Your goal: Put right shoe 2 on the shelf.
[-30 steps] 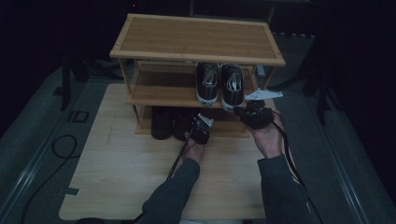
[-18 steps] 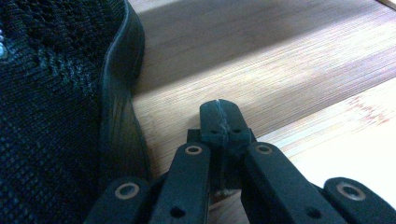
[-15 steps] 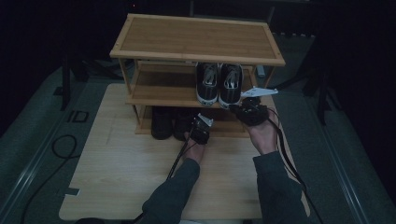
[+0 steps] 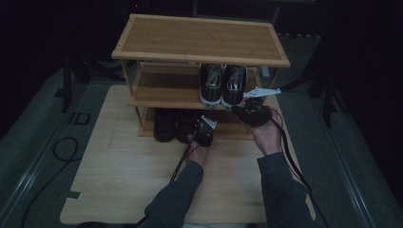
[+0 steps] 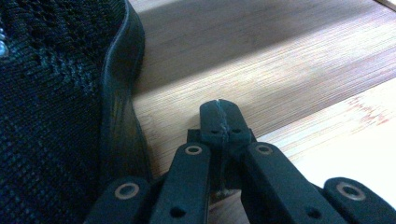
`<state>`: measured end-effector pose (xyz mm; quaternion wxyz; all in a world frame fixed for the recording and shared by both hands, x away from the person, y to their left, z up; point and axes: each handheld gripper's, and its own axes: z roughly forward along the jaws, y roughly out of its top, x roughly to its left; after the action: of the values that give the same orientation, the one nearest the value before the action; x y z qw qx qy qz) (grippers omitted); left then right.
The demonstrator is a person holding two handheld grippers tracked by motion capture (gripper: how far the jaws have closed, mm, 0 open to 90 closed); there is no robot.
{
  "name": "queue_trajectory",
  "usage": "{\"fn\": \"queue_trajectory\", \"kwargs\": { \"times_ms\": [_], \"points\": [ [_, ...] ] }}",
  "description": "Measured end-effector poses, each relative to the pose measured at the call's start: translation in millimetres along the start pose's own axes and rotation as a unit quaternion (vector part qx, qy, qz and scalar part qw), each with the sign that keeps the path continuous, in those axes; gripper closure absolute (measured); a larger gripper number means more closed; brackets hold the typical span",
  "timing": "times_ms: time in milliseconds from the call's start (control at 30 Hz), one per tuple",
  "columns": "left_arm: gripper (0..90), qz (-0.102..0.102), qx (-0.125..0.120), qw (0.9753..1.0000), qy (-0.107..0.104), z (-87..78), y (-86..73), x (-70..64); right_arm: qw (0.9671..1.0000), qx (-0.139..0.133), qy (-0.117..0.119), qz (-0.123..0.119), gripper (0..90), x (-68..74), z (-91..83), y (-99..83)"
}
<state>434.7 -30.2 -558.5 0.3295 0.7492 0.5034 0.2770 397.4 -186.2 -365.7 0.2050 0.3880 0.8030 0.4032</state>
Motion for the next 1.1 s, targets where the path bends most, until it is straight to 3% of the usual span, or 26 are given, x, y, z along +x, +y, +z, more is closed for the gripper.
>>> {"fn": "queue_trajectory", "kwargs": {
  "times_ms": [367, 733, 1100],
  "points": [
    [90.0, 0.0, 0.0, 1.0, 0.0, 0.0, 0.0, -0.1, 1.0, -0.001, 0.002, -0.004, 90.0, 0.0, -0.3, -0.6],
    [90.0, 0.002, 0.0, 1.0, -0.003, 0.1, 0.1, 0.1, 1.0, -0.005, -0.004, -0.001, 90.0, -8.1, -23.1, -13.8],
    [90.0, 0.005, 0.002, 1.0, -0.003, -0.1, 0.2, 0.2, 0.9986, 0.02, -0.026, 0.042, 88.8, -30.7, -21.5, -46.6]
  ]
}}
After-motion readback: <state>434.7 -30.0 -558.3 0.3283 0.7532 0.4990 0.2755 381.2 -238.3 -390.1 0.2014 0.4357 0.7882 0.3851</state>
